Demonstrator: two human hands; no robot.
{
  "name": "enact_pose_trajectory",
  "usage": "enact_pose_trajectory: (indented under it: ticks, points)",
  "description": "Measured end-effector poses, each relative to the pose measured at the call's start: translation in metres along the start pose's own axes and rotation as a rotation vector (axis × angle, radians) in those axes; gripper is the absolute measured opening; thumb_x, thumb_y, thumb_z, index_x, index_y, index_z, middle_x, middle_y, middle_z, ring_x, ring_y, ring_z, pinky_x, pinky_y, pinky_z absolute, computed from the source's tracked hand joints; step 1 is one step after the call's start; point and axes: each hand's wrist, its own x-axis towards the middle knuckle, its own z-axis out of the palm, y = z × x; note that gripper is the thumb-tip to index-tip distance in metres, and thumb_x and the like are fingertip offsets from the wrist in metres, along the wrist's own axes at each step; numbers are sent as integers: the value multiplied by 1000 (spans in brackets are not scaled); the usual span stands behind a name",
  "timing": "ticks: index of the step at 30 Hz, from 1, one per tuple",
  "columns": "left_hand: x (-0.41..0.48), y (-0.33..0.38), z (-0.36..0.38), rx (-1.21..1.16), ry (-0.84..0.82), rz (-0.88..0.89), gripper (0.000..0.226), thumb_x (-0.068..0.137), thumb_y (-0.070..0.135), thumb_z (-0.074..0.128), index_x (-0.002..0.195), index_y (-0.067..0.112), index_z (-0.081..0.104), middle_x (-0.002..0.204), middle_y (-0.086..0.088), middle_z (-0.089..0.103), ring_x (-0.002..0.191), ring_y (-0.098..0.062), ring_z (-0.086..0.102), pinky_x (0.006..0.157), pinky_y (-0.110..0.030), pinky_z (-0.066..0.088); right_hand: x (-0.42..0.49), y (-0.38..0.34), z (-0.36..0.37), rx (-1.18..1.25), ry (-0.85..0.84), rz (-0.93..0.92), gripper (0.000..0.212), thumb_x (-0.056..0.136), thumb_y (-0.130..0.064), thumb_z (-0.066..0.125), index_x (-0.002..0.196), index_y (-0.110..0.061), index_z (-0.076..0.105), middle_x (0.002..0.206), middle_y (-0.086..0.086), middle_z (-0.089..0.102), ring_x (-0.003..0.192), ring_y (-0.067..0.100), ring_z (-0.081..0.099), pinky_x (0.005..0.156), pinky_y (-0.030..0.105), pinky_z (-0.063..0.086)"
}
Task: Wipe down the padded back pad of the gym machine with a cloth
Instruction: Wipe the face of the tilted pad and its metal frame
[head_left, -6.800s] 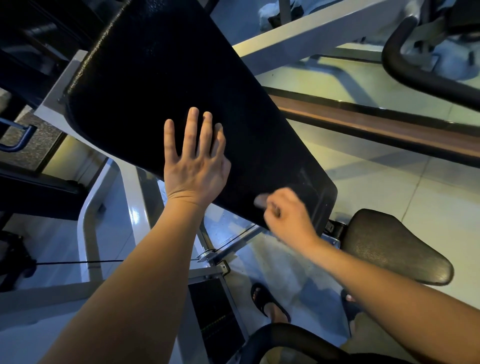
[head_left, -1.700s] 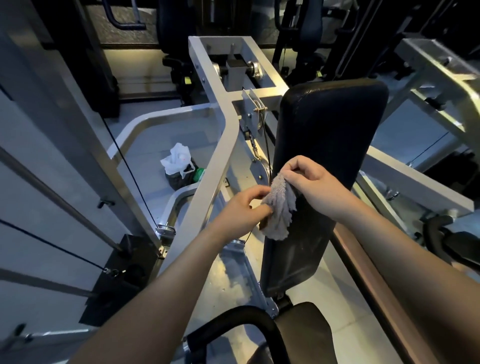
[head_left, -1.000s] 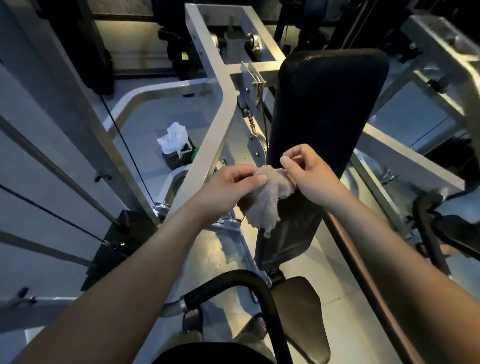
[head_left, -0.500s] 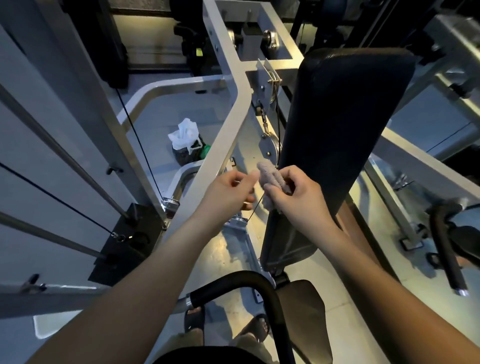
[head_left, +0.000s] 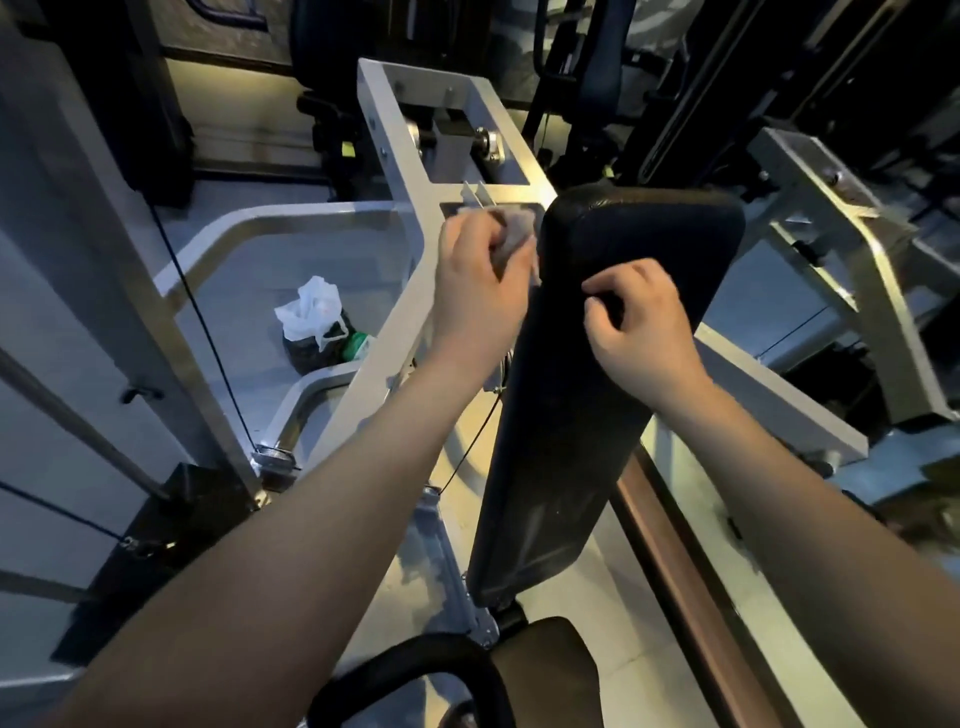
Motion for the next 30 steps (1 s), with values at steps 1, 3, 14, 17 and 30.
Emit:
enact_pose_trajectory:
  ticks: [1, 3, 14, 17, 30]
  points:
    - [11, 6, 12, 24, -24, 63, 10, 97, 19, 60, 93, 12, 53, 105, 3, 48, 88, -7, 53, 75, -9, 44, 12, 2, -7, -39, 58, -17, 22, 97, -24, 59, 117, -17, 65, 118, 0, 52, 116, 20, 49, 96, 21, 32]
    - [20, 16, 34, 83, -101, 143, 5, 96, 12, 58, 99, 10, 55, 108, -1, 52, 92, -11, 54, 79, -18, 47, 33, 4, -20, -95, 169, -64, 28, 95, -25, 56, 120, -14, 62, 122, 6, 51, 118, 21, 45, 96, 18, 28]
    - [26, 36, 69, 208, -70, 31, 37, 99, 33, 58, 135, 25, 51, 115, 7, 63, 102, -3, 54, 91, -29, 48, 112, 31, -10, -237, 239, -261, 44, 99, -36, 26, 95, -13, 63, 95, 9, 67, 88, 34, 61, 78, 45, 40]
    - [3, 20, 80, 191, 50, 120, 46, 100, 20, 59, 145, 22, 52, 139, 4, 60, 121, 9, 48, 110, -15, 37, 112, 40, -9, -259, 265, -321, 44, 102, -36, 28, 95, -15, 66, 99, 9, 69, 91, 34, 62, 79, 43, 39]
    - [-60, 3, 68, 15, 318, -265, 56, 101, 30, 58, 152, 21, 39, 120, 18, 59, 109, 1, 58, 95, -14, 47, 106, 16, -6, -242, 232, -454, 43, 104, -36, 29, 105, -13, 65, 107, 11, 66, 103, 33, 59, 93, 45, 37]
